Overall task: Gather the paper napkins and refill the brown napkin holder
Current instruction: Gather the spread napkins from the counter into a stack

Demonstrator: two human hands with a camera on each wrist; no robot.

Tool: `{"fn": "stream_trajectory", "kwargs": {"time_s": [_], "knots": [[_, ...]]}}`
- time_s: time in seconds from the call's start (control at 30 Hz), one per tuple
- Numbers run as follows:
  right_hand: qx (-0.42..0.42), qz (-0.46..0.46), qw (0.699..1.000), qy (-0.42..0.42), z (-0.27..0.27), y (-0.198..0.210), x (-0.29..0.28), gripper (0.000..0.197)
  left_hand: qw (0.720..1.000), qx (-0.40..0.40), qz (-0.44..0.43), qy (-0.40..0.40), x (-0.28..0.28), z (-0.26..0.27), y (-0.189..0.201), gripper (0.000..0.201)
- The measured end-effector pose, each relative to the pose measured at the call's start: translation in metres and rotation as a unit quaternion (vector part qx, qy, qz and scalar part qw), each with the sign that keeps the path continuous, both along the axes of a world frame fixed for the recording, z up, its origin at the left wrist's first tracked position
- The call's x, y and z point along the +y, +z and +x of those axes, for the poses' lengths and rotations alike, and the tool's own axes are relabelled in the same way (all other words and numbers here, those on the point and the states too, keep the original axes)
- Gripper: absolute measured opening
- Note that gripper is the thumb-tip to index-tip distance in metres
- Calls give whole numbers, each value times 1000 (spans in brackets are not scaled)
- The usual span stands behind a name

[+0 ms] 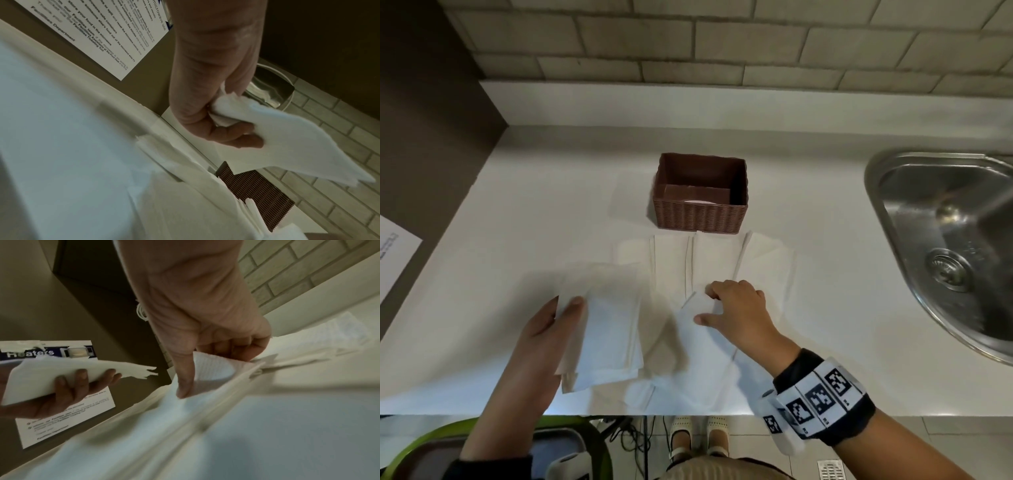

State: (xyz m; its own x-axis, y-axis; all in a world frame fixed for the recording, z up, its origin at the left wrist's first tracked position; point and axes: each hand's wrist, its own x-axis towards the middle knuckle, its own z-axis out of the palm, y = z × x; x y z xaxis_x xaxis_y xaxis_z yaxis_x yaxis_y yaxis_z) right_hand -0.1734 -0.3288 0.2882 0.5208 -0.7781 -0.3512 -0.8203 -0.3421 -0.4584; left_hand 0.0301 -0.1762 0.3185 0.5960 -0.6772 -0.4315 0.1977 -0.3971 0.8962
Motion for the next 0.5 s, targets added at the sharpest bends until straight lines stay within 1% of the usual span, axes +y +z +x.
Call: {"fn": "stream_trajectory", "kwargs": {"time_s": [0.03,0.07,0.1,0.2,0.27,0.33,0.4,0.43,0.5], "knots": [[-34,18,999,2,-2,1,-1,35,1000,4,2,4,0,2,-1,22],[-64,38,997,3,-4,1,-3,33,1000,8,2,10,1,4,-2,22],[-83,55,995,4,-5,2,-5,36,1000,12,-1,16,2,6,-3,21],[-88,77,993,16,-9,7,-8,50,999,17,-13,40,3,9,-4,19],[-93,92,991,15,-11,8,-10,48,998,16,-20,55,4,10,-4,19],[-105,92,990,20,-13,9,-12,34,998,13,-27,59,5,12,-3,19],[-123,93,988,29,-16,13,-12,9,998,5,-30,53,5,11,-2,20],[-134,98,985,37,-18,18,-12,3,998,-3,-27,51,5,10,-1,20],[-159,109,980,55,-22,31,-12,7,999,-17,-23,41,4,8,0,18]]}}
